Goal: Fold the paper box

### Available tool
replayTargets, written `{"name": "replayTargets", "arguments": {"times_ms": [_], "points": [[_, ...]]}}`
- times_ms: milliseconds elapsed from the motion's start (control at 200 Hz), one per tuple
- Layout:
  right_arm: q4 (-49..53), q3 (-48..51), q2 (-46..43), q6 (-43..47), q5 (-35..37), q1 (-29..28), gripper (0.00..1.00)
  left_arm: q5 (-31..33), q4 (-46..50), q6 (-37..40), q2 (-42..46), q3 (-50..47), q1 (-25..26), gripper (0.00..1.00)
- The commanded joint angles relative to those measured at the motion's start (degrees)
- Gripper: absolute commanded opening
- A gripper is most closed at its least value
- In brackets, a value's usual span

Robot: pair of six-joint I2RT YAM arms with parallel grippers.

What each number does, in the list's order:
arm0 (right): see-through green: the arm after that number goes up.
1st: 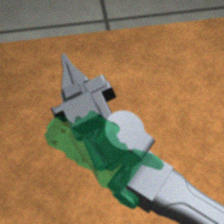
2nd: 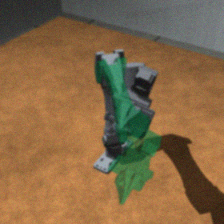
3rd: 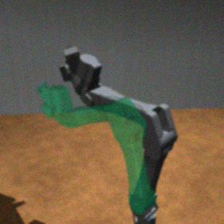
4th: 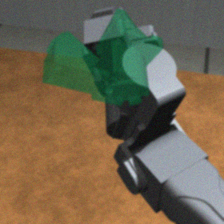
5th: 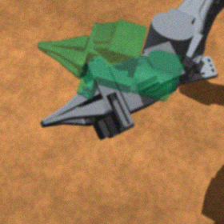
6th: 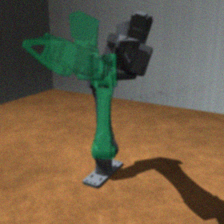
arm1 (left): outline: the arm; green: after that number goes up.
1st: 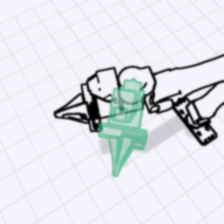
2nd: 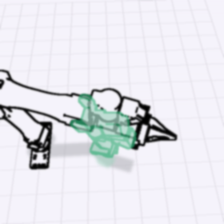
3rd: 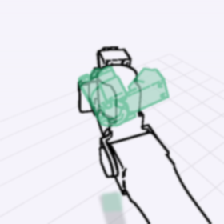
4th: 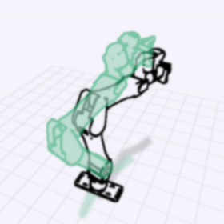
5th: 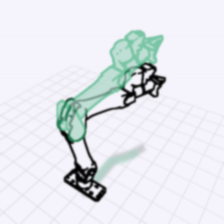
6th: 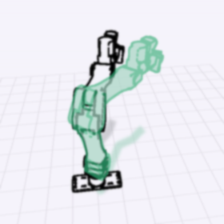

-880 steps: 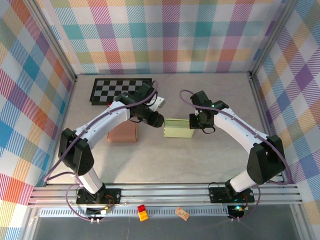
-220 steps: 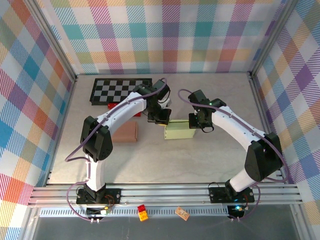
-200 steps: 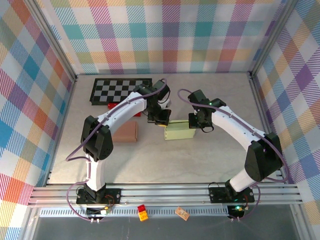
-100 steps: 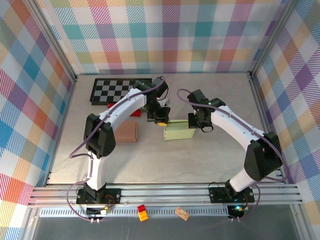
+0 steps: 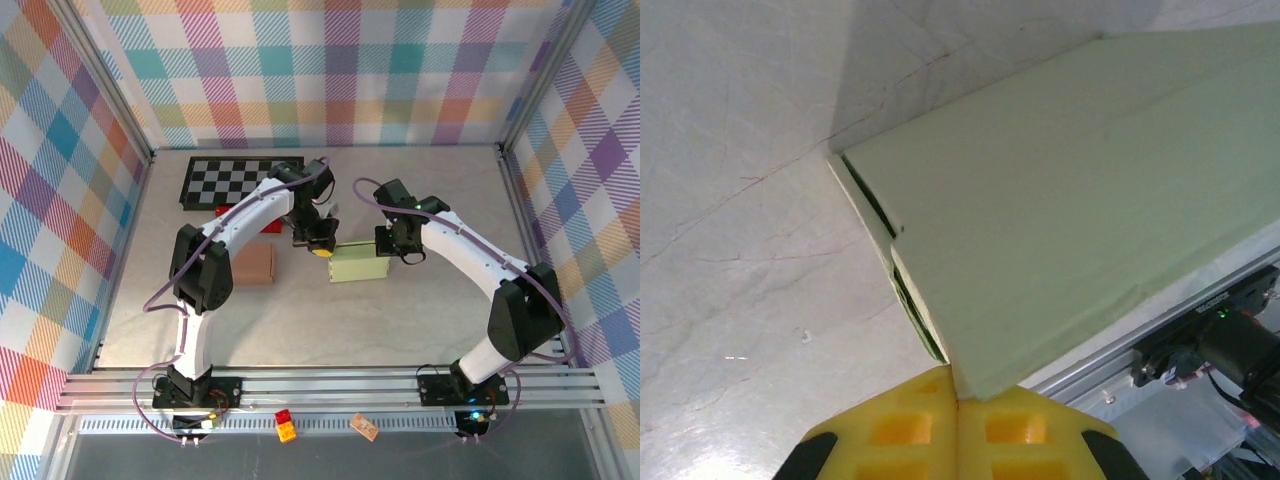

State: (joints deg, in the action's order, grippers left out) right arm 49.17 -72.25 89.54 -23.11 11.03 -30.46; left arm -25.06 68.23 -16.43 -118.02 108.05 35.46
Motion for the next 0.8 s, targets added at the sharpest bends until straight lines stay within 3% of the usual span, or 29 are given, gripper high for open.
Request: {"name": "replayTargets", "arguments": {"times_ms": [0, 585, 795], "points": [[0.6, -0.4, 1.0, 0.4, -2.4, -0.8, 0.0, -0.2, -4.5, 2.3, 3.5, -3.0, 0.4, 0.02], [-1.3, 3.5, -3.2, -1.0, -2.8, -0.9, 0.0, 5.2, -15.3, 2.5, 10.4, -12.6, 3.2, 0.02], [-3.9, 7.4, -7.4, -1.6, -3.2, -1.1, 0.1, 10.6, -22.2, 2.7, 14.7, -19.1, 6.2, 0.02]]}}
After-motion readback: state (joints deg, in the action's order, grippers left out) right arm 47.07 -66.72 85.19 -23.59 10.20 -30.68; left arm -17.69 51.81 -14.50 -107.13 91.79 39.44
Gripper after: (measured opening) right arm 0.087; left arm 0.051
